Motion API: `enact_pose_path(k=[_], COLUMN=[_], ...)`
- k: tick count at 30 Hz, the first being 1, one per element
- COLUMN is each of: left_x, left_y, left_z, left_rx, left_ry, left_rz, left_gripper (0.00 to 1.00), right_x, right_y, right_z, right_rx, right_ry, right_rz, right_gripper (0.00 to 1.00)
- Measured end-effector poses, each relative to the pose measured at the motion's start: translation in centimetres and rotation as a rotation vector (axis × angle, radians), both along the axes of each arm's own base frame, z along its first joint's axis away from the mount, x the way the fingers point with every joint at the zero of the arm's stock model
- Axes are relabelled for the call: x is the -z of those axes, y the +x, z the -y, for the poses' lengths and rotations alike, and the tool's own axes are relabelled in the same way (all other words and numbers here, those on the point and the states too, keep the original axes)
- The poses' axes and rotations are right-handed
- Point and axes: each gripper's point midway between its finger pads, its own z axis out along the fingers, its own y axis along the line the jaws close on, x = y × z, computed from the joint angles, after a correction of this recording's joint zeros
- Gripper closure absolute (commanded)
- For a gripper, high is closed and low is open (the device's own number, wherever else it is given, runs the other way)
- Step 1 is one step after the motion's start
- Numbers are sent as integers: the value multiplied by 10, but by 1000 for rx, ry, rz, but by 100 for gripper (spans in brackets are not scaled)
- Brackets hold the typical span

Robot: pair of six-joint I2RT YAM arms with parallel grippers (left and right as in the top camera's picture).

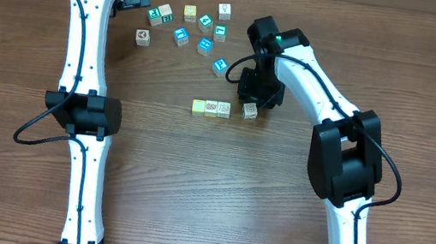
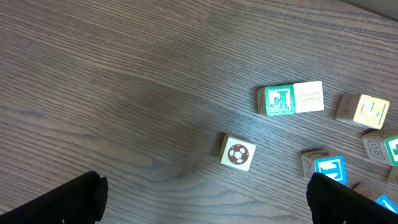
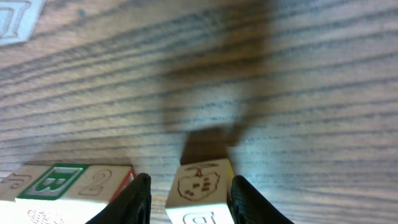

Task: Form a horizontal line

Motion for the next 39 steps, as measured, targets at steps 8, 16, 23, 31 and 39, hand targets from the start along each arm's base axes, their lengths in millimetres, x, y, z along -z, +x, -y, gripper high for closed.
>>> enact_pose_path(k=[8,16,23,31,39], left_x=[0,0,0,0,0], left_y=[0,0,0,0,0], left_z=[0,0,0,0,0], left_rx=[0,0,0,0,0], left_ry=[0,0,0,0,0], left_rz=[0,0,0,0,0], left_gripper=[0,0,0,0,0], right_x=[-1,1,2,2,1], right_y=[27,24,4,-6,-17], right_z=[3,51,58,43,31], right_rx=[16,83,47,4,-30], right_ry=[-7,-67,-101,-106,-115], right_rz=[106,37,-39,-50,-70], right_gripper=[58,88,96,96,96])
